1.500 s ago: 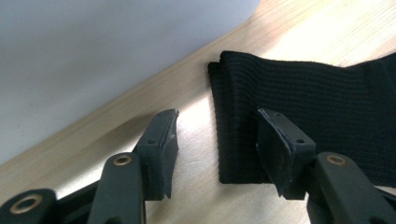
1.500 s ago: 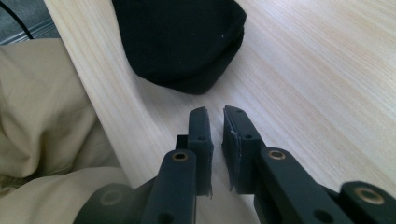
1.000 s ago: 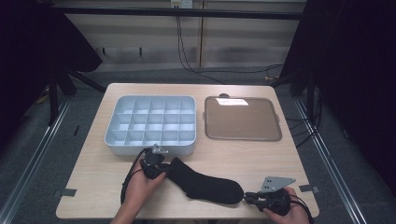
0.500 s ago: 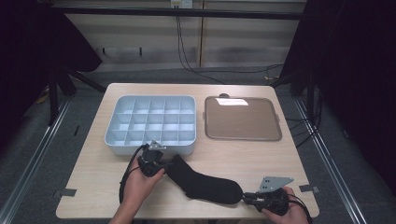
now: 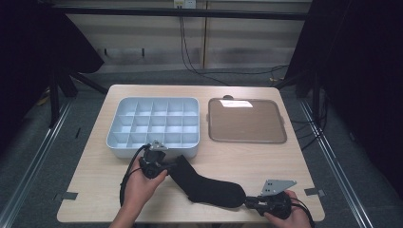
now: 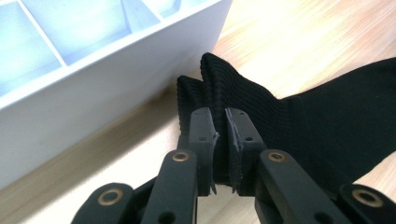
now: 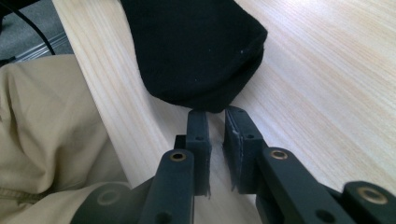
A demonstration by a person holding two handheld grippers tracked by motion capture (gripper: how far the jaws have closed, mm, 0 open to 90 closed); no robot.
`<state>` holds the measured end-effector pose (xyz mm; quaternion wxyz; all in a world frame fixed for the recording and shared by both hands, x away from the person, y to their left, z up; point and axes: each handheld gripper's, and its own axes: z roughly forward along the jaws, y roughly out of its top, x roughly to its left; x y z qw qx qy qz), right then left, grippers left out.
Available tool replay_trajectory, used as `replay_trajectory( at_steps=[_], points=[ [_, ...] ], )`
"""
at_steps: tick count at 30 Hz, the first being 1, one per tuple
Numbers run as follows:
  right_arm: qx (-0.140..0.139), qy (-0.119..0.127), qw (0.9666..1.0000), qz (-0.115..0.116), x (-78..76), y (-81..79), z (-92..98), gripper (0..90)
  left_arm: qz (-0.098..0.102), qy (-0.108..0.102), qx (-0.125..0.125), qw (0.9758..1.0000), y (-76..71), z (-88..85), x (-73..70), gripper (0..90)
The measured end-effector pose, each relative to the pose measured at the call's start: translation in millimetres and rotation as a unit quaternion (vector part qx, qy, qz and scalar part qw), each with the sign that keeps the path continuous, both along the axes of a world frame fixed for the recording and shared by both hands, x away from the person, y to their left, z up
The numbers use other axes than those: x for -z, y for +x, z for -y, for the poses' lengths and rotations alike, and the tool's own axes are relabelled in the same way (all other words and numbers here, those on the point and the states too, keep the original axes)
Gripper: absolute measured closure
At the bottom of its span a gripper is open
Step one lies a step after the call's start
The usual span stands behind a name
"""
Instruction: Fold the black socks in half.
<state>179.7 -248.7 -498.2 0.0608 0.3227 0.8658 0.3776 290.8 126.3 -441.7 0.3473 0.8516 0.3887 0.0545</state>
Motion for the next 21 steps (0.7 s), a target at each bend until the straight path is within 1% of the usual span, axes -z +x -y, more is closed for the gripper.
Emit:
replay_trajectory(
  at_steps=[7, 10, 12, 14, 16, 18, 19, 21],
  points=[
    [-0.001, 0.001, 1.0000, 0.000, 0.2, 1.6, -5.6, 79.9, 0.010, -0.002, 0.011, 0.9999, -2.7, 4.1, -8.9, 81.5],
    [0.004, 0.004, 1.0000, -0.002, 0.6, 2.4, -6.7, 79.9, 0.012, -0.004, 0.017, 0.9998, -3.4, 5.9, -12.0, 81.5],
    [0.004, 0.005, 1.0000, -0.001, 0.9, 3.0, -7.1, 79.7, 0.016, -0.001, 0.019, 0.9997, -3.9, 7.5, -14.1, 81.5],
    [0.004, 0.007, 1.0000, 0.000, 1.1, 3.2, -7.4, 79.7, 0.017, -0.005, 0.021, 0.9996, -5.1, 9.9, -15.9, 81.5],
    [0.005, 0.007, 1.0000, 0.000, 1.1, 3.7, -7.9, 79.6, 0.023, 0.000, 0.027, 0.9994, -6.3, 11.7, -18.2, 81.5],
    [0.007, 0.006, 1.0000, -0.001, 1.0, 3.9, -8.5, 79.6, 0.022, -0.002, 0.031, 0.9993, -8.0, 14.3, -20.5, 81.4],
    [0.008, 0.004, 1.0000, 0.000, 0.8, 4.0, -8.8, 79.6, 0.026, -0.006, 0.030, 0.9992, -8.5, 15.9, -21.0, 81.4],
    [0.009, 0.007, 0.9999, 0.001, 1.2, 4.9, -9.8, 79.6, 0.025, 0.000, 0.036, 0.9990, -9.3, 18.4, -22.8, 81.5]
  ],
)
